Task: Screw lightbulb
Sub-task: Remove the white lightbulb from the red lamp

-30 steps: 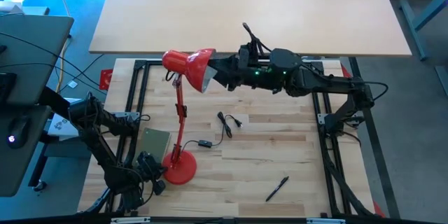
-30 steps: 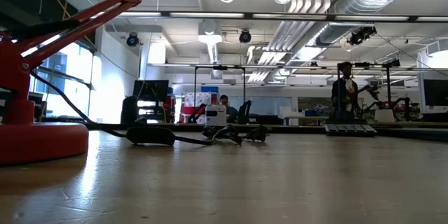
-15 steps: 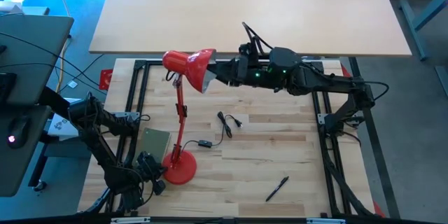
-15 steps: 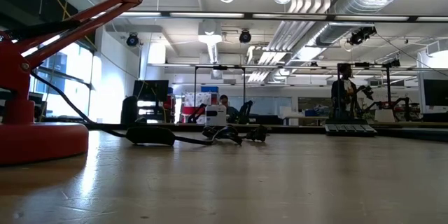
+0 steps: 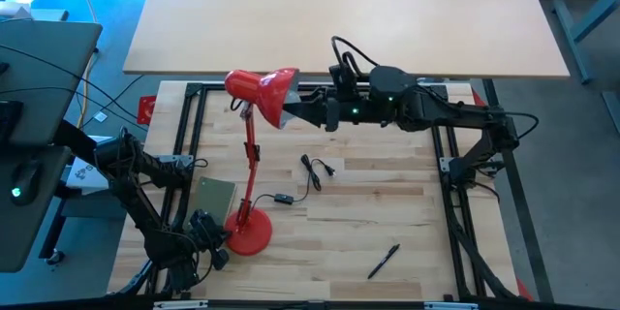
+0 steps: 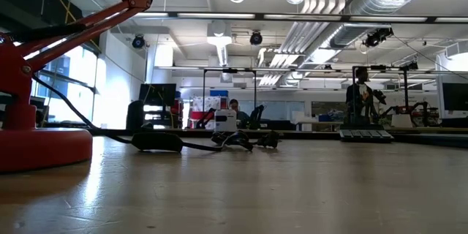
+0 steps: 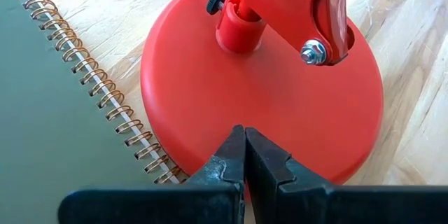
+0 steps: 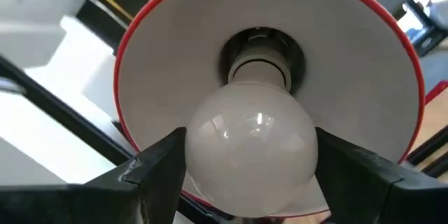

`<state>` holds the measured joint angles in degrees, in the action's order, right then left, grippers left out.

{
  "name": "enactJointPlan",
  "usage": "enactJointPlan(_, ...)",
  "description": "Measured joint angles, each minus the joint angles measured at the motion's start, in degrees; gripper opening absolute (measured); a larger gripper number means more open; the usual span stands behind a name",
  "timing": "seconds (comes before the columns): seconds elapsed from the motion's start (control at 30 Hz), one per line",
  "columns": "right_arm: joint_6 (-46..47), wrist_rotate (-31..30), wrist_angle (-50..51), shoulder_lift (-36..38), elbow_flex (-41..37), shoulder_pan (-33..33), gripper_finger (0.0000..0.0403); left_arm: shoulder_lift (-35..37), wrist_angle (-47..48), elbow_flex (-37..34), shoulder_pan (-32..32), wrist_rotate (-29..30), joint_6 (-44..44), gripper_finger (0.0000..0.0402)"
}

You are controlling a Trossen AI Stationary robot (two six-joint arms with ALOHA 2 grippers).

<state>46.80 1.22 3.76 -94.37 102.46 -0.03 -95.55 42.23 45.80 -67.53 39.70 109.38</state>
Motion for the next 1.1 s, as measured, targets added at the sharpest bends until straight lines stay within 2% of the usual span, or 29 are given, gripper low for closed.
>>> enactJointPlan(0.17,-6.96,0.97,2.86,-0.13,2.00,-0.43,0.0271,0.00,-0.08,0.00,0.00,0.00,0.13,0.0000)
enactJointPlan(0.5,-22.85,0.25,22.48,-0.24,12.20,-1.86,0.0270,3.93,-1.76,-0.07,0.00,-2.27,0.97,0.0000)
enactJointPlan(0.7,-34.24,-2.84,27.73,-0.33,15.42,-1.86,0.0270,9.00,-7.21,-0.03,-0.04,-2.33,-3.80,0.0000)
enactJointPlan(0.83,-43.94,-6.98,30.06,-0.26,15.99,-1.84,0.0270,11.55,-10.32,-0.02,-0.04,-2.51,-6.44,0.0000)
enactJointPlan(1.1,-60.52,-11.61,29.60,-0.31,15.99,-0.04,0.0270,13.14,-10.50,0.00,-0.02,-2.90,-7.02,0.0000)
